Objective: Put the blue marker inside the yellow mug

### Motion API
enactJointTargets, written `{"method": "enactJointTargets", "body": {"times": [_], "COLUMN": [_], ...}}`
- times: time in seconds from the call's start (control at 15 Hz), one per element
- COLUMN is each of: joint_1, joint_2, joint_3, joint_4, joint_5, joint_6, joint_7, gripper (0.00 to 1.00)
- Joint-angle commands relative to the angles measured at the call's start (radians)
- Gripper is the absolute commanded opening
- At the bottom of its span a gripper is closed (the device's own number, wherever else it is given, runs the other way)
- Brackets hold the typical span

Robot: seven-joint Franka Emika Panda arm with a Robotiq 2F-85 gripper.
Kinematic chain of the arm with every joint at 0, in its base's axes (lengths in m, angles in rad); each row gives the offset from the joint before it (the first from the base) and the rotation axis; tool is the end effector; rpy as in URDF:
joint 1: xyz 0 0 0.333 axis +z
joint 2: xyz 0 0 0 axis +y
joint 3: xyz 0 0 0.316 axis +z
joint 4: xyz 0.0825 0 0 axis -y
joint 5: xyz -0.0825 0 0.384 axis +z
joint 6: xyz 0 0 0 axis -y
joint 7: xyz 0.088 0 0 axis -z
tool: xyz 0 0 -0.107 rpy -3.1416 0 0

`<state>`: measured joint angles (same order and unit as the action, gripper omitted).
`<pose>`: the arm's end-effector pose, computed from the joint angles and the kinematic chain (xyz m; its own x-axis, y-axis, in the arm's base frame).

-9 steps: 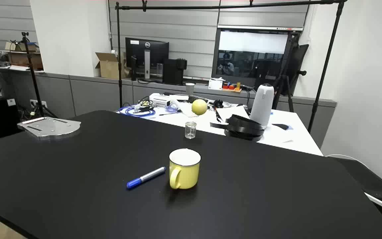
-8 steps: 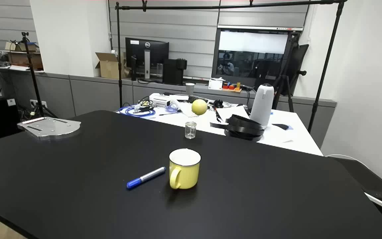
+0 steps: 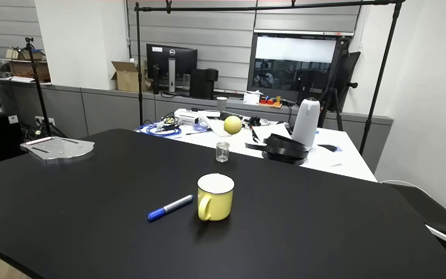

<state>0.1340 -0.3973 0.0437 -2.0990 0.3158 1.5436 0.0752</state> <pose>0.4032 0.1096 0.5731 0.9784 0.1053 -0.1780 0.0523 -0.9588 -0.2792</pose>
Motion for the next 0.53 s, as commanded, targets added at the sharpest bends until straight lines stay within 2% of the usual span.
{"method": "enactJointTargets", "body": {"times": [0.0,0.07,0.33,0.47], "joint_1": [-0.021,-0.021,-0.073,-0.105], "joint_2": [0.001,0.001,-0.005,-0.008], "joint_3": [0.016,0.016,0.024,0.022], "joint_4": [0.004,0.004,-0.033,-0.072], "joint_5": [0.005,0.005,-0.067,-0.121], "joint_6": [-0.005,-0.005,0.121,0.238], "joint_7": [-0.005,-0.005,0.039,0.054], "gripper": [1.0,1.0,1.0,1.0]}}
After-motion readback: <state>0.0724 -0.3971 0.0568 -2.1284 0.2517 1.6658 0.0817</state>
